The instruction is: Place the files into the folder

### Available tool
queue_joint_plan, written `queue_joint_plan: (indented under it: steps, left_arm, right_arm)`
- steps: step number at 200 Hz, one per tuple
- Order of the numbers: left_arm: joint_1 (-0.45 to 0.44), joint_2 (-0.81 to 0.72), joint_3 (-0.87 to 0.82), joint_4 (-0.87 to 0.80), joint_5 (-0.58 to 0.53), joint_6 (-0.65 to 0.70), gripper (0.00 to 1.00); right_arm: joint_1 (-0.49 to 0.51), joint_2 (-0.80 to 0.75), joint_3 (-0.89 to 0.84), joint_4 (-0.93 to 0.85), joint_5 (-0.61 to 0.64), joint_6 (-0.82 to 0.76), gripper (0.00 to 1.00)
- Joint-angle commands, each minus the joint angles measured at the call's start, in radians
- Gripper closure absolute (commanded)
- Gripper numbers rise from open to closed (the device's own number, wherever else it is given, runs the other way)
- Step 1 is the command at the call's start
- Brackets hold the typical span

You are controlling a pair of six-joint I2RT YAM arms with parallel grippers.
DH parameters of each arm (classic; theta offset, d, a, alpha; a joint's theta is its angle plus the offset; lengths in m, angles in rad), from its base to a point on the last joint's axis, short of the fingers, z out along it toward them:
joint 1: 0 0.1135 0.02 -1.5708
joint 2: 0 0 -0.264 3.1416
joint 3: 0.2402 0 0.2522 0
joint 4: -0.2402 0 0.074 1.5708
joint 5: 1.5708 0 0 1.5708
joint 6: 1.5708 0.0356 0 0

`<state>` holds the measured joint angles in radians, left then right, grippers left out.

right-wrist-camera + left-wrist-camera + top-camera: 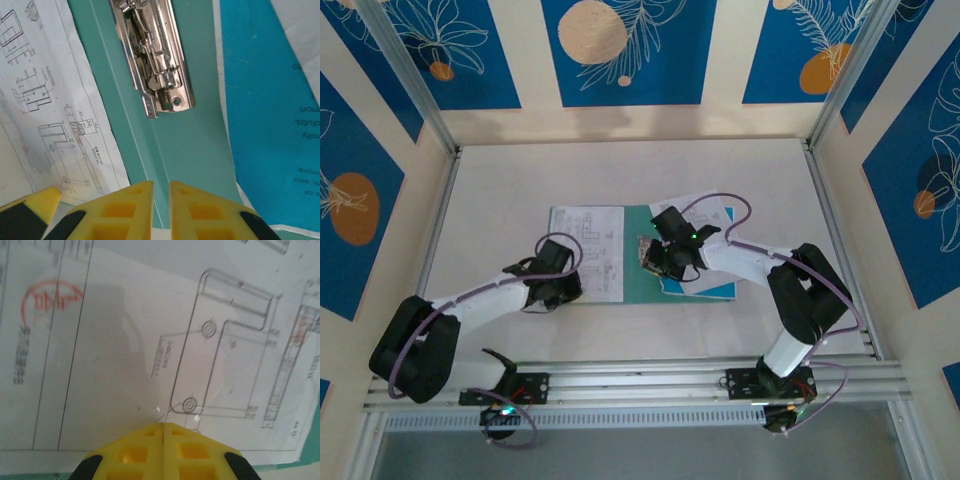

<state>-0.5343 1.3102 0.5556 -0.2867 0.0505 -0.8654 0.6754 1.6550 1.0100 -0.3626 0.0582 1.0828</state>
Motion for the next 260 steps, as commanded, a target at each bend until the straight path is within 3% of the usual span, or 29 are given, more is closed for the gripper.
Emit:
queue_joint_plan:
  steps: [1,85,117,167,260]
  left_arm:
    - [-0.034,-0.021,-0.060,0.017,-0.051,-0.071,1.00]
    - [-0.163,-0.053,-0.147,0.095,-0.066,-0.210,1.00]
    - [-0.225,-0.093,-0.137,0.051,-0.117,-0.248,1.00]
    - [-0.234,-0.192,-0.067,-0.038,-0.136,-0.219,1.00]
    - [-0.237,0.030,-0.001,0.103,-0.092,-0.186,1.00]
  right_arm:
    - [-0.020,0.000,-0.004,-0.035,0.015,0.022,0.84]
    - [-0.036,0.094,0.095,-0.080,0.018,0.080,0.96]
    - [-0.039,0.113,0.117,-0.102,0.041,0.117,1.00]
    - [-0.039,0.162,0.178,-0.125,0.040,0.145,1.00]
    - [0.023,0.241,0.298,-0.262,0.131,0.234,1.00]
